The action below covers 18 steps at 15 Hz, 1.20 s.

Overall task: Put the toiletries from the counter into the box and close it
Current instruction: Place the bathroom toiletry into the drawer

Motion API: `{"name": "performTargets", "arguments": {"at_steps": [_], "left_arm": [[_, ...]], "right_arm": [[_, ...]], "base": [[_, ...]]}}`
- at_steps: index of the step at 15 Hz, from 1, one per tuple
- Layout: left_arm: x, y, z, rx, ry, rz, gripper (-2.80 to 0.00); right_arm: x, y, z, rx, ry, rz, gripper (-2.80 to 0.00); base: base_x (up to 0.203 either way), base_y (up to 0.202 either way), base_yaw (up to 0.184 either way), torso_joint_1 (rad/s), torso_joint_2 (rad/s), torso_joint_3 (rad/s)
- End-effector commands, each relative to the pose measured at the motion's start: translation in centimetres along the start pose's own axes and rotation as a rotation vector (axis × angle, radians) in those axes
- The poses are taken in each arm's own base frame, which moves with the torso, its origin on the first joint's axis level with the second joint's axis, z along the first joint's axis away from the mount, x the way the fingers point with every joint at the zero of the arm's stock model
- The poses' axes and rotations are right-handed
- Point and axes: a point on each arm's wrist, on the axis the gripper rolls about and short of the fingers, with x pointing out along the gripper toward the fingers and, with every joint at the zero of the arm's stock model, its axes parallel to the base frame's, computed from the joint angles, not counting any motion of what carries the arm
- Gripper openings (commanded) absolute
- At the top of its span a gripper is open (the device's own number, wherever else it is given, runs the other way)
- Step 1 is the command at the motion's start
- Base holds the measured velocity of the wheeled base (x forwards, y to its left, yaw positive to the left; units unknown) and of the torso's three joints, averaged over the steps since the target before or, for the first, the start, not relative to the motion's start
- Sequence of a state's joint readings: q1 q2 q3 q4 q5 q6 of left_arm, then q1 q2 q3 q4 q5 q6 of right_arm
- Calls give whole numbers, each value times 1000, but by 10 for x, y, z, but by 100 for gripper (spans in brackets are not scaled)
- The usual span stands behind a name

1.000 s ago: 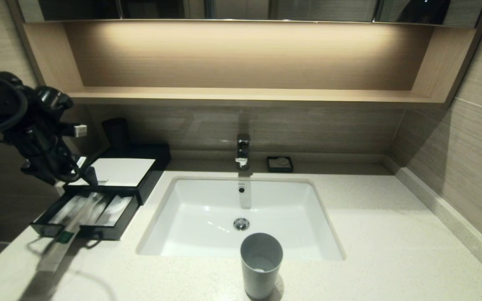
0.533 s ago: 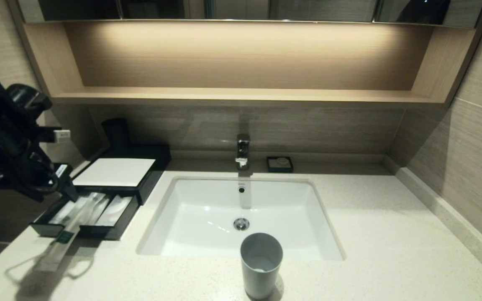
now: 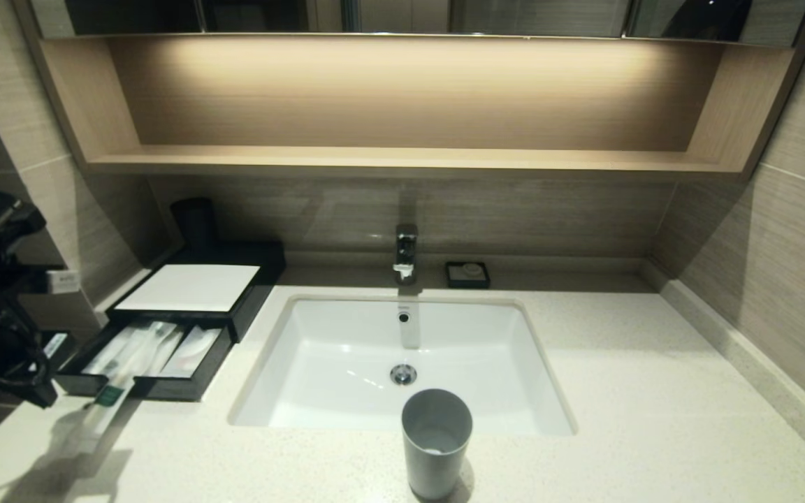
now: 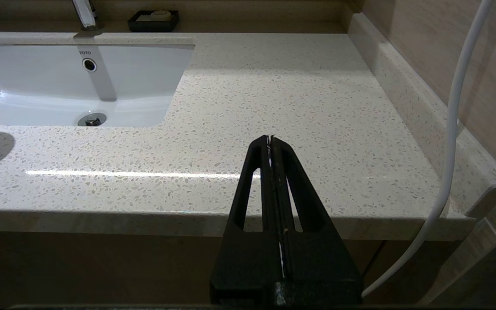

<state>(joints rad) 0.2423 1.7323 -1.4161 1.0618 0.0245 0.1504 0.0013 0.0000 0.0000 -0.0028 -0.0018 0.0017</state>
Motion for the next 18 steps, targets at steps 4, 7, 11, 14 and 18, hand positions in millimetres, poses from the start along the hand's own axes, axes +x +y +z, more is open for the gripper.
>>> {"name": "performTargets", "arguments": {"at_steps": [4,7,11,14,18], "left_arm": [[41,-1,-10,-2,92,-11,-280],[54,-1,-14,-4,84,-7,-280],[70,0,-14,-8,101,-2,-280],[78,0,-14,-11,100,36,-280],[84,1,-15,-17,102,37,-280]], "right_arm": [[0,0,0,0,0,0,-280],[0,0,0,0,0,0,-280],[0,0,0,0,1,0,-280],[0,0,0,0,1,0,-280],[0,0,0,0,0,0,-280]], "base": [[0,0,0,0,0,0],[0,0,0,0,0,0],[0,0,0,0,0,0],[0,0,0,0,0,0],[0,0,0,0,0,0]]}}
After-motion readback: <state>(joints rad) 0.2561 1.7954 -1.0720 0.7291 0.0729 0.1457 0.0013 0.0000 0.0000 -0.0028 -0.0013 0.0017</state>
